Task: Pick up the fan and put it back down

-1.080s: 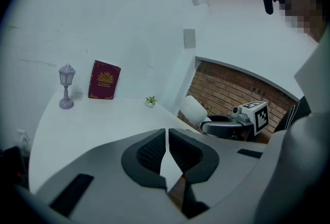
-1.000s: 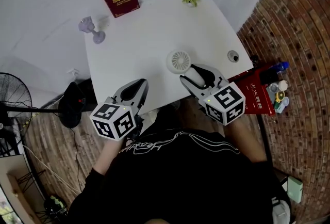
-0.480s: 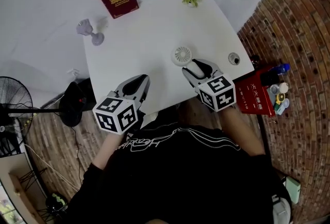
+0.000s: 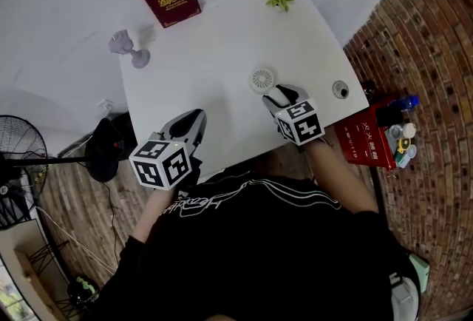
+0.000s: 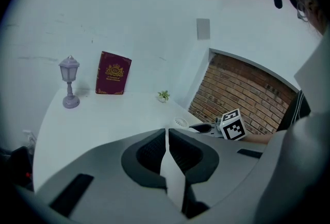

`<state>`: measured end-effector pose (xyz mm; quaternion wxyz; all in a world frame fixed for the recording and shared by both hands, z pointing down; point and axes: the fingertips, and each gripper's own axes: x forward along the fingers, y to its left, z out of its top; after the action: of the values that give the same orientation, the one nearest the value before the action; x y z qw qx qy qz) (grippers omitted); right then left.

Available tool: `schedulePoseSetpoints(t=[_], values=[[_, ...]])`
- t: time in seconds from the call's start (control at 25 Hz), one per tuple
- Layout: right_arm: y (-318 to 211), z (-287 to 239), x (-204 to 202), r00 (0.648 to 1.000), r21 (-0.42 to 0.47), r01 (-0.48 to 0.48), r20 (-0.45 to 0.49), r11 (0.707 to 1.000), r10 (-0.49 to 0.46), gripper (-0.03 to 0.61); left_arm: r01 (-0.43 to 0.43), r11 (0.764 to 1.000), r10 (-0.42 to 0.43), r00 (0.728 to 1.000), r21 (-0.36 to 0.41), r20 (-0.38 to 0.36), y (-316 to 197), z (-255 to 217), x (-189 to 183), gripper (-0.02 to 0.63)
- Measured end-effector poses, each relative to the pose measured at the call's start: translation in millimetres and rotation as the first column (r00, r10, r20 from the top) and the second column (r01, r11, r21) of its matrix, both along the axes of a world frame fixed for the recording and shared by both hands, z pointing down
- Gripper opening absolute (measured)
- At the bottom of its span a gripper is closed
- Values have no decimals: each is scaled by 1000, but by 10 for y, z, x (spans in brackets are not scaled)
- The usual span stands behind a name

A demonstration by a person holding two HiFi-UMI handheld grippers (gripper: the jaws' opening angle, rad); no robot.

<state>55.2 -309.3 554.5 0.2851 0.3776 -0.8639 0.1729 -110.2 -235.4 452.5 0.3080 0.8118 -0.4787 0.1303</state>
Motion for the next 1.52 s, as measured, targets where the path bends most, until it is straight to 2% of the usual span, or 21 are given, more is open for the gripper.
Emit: schedulePoseSetpoints(t=[0.44, 0.76, 0.88, 1.08, 1.36, 1.52], values=[[-168, 440, 48, 997, -68, -41, -62, 997, 37, 193, 8, 999, -8, 1000, -40, -7, -168, 155, -160, 43], [-161, 568, 38, 996, -100, -32, -89, 994, 23, 198, 10, 997, -11, 1000, -71, -13, -156, 275, -243, 43], [-165, 571, 49, 995, -100, -45, -92, 994, 36, 232, 10, 998, -10, 1000, -63, -14, -147, 250, -246, 43], [-156, 454, 50, 997, -77, -56, -54, 995, 52, 353, 12, 998, -13, 1000, -56, -9, -82, 217, -264, 43], [22, 106, 80, 999, -4, -42, 6, 999, 42, 362, 7, 999, -7, 1000, -31, -8, 90, 131, -217, 43], [210, -189, 30, 997, 32, 9, 75, 999, -11, 340, -2, 1000, 2, 1000, -6, -11, 181, 33, -136, 43]])
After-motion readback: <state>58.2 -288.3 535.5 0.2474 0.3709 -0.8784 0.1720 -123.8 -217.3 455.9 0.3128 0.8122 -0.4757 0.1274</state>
